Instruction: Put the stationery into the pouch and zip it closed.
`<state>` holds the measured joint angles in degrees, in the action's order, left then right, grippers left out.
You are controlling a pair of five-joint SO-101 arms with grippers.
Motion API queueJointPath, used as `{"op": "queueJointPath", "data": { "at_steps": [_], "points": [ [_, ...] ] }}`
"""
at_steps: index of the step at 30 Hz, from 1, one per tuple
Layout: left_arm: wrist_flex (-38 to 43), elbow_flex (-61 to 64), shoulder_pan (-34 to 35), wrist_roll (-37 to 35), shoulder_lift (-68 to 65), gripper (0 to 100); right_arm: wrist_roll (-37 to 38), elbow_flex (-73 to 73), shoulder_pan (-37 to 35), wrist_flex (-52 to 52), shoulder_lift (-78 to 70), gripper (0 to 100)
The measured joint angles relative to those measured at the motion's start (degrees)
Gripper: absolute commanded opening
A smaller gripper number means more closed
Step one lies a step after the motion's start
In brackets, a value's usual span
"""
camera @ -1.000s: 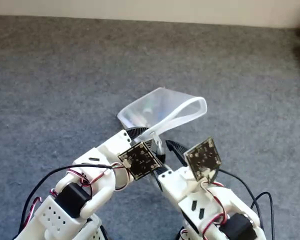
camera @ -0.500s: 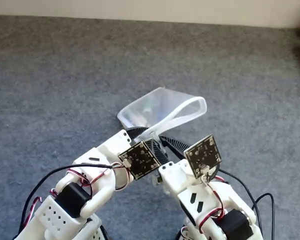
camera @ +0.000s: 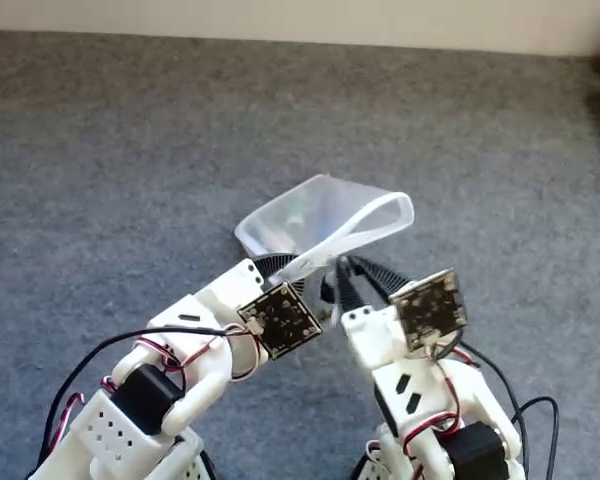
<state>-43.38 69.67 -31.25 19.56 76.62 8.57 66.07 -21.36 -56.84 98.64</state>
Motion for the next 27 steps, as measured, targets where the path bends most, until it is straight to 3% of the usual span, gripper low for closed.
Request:
{"op": "queueJointPath", "data": {
  "at_steps": [7, 14, 19, 27],
  "points": [
    [-0.3, 0.0, 0.0, 0.0, 0.2, 1, -0.2, 0.4, 8.7, 5.0, -0.1, 0.5],
    [-0.3, 0.0, 0.0, 0.0, 0.2, 1, -0.2, 0.4, 10.0, 5.4, -0.1, 1.5],
    [-0.3, 0.0, 0.0, 0.0, 0.2, 1, -2.6, 0.4, 9.9, -1.7, -0.1, 16.2],
    [-0.3, 0.0, 0.0, 0.0, 0.2, 1, -3.3, -2.7, -5.7, -16.4, -0.1, 18.6]
  ]
}}
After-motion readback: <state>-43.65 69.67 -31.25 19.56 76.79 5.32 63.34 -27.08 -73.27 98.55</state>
